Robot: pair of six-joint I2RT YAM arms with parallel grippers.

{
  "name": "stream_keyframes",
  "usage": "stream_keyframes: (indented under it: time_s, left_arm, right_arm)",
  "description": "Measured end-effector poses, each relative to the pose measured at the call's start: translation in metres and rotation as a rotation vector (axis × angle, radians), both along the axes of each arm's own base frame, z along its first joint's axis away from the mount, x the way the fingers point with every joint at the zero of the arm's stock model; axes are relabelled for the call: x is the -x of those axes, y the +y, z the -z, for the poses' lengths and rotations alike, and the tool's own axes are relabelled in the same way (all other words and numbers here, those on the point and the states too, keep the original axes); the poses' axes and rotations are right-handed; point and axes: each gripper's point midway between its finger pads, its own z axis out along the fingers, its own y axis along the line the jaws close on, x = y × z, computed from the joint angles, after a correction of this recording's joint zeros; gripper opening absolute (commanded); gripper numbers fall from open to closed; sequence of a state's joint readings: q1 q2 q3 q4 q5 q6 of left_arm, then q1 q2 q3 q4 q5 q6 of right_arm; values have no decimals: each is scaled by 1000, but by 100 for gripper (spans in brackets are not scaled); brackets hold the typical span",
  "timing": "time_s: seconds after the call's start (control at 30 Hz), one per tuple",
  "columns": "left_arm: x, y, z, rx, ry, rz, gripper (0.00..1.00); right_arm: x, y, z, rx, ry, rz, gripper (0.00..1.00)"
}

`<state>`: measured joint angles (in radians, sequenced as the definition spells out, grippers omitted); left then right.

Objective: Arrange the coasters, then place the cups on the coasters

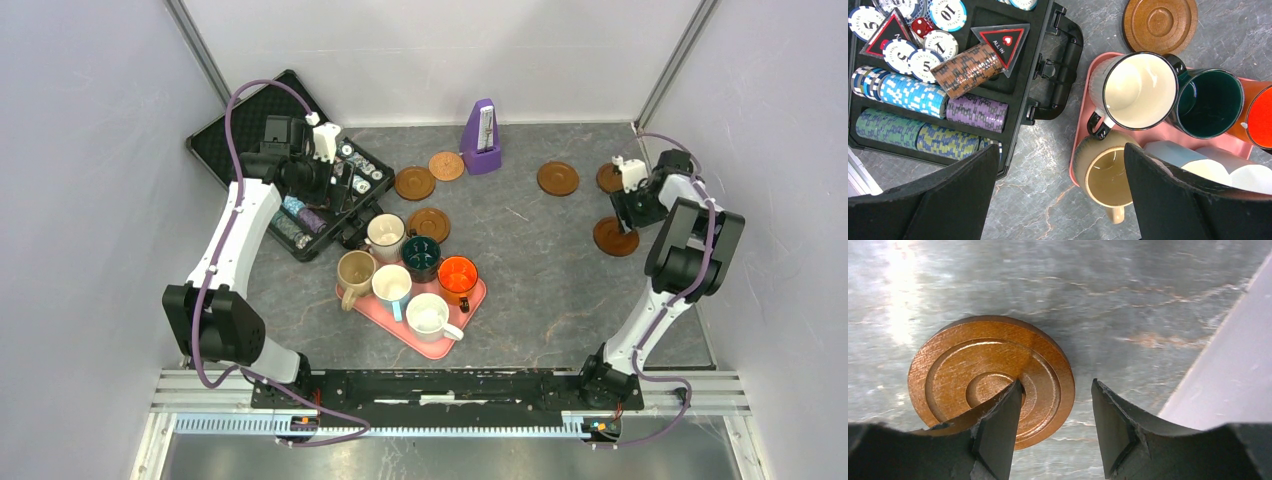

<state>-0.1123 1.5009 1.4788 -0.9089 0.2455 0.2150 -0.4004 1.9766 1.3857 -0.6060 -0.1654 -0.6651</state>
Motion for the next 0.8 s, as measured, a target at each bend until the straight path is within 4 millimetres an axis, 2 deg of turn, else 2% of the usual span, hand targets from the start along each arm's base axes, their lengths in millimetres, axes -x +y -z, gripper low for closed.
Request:
stream_keyframes:
  time_s: [0.1, 0.23, 0.8]
  left_arm:
    - [0, 0, 0, 0, 0, -1, 100]
    - [0, 0, 1, 0, 2, -1, 100]
    - [-1, 0, 4, 0, 10, 0, 100]
  right_arm:
    - [-5, -17, -1, 21, -1, 17, 60]
    - [-10, -27, -1, 31, 1, 25, 60]
    - [-4, -37, -1, 36, 16, 7, 61]
